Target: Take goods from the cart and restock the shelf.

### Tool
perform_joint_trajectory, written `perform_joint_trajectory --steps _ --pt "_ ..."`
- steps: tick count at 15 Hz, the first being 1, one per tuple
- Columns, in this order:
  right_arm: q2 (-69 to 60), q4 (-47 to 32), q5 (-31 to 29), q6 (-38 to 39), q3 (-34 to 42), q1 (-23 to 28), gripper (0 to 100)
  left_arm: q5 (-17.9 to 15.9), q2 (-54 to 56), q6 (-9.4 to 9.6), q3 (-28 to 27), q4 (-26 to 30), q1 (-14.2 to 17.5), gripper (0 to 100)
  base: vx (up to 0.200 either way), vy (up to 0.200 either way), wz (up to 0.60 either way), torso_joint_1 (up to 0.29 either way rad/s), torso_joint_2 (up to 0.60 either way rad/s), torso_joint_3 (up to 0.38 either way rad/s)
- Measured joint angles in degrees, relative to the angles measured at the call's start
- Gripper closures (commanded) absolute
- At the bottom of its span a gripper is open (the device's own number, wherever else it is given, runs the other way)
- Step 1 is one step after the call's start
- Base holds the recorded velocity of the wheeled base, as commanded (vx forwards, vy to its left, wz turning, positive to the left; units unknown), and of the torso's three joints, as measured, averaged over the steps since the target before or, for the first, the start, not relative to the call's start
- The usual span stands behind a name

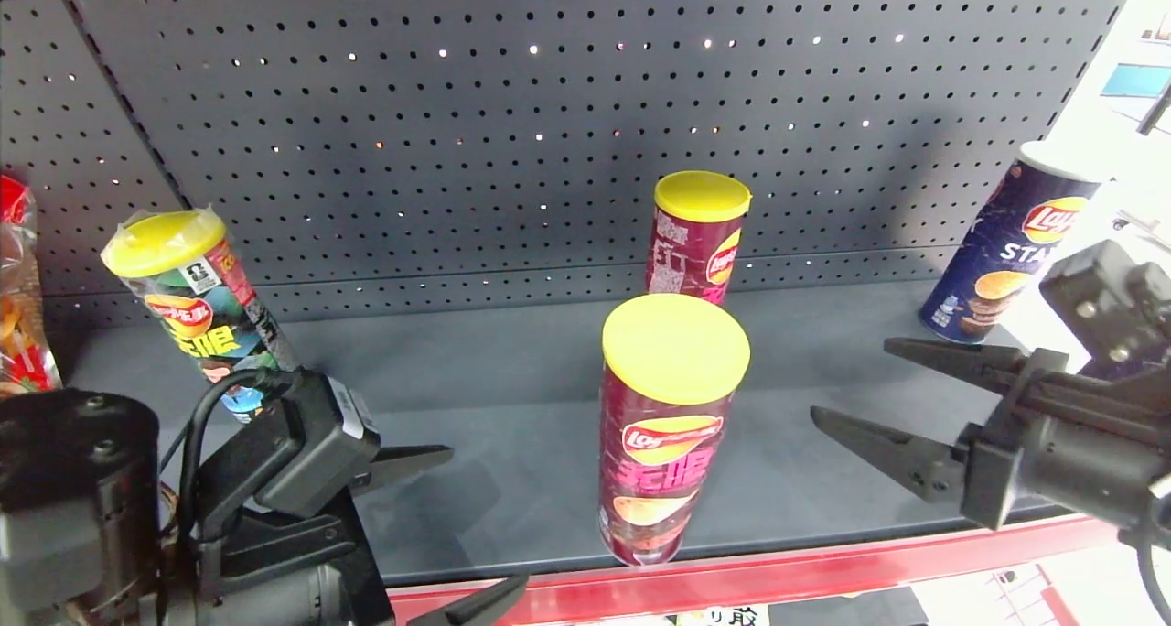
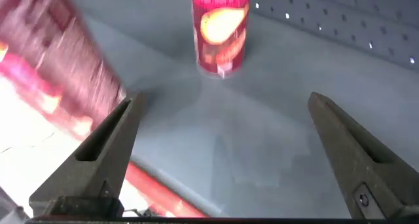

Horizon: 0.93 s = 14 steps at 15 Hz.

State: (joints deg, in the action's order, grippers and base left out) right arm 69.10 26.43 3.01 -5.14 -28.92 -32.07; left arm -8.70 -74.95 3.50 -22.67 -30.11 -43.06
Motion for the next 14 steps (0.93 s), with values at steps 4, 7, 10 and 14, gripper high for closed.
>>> perform_joint_trajectory --steps 4,7,10,14 --pt "-8.66 -0.13 0.00 -0.11 5.90 -0.15 0 0.00 -2.04 0.06 0.13 0.04 0.00 0 0.000 0.000 0.00 0.000 0.00 0.000" --pt "-13.70 -1.11 -0.39 -0.44 7.80 0.02 0 1.21 -4.40 0.63 -0.06 -0.02 0.00 0 0.000 0.000 0.00 0.000 0.00 0.000" --pt "-19.24 -8.20 -1.01 -0.55 7.50 0.11 0 2.61 -7.50 1.18 -2.29 -0.13 0.00 0 0.000 0.000 0.00 0.000 0.00 0.000" --pt "-27.06 -15.63 -1.82 -0.54 6.31 2.12 0 3.21 -10.54 1.17 -4.66 -0.11 -0.02 0 0.000 0.000 0.00 0.000 0.00 0.000"
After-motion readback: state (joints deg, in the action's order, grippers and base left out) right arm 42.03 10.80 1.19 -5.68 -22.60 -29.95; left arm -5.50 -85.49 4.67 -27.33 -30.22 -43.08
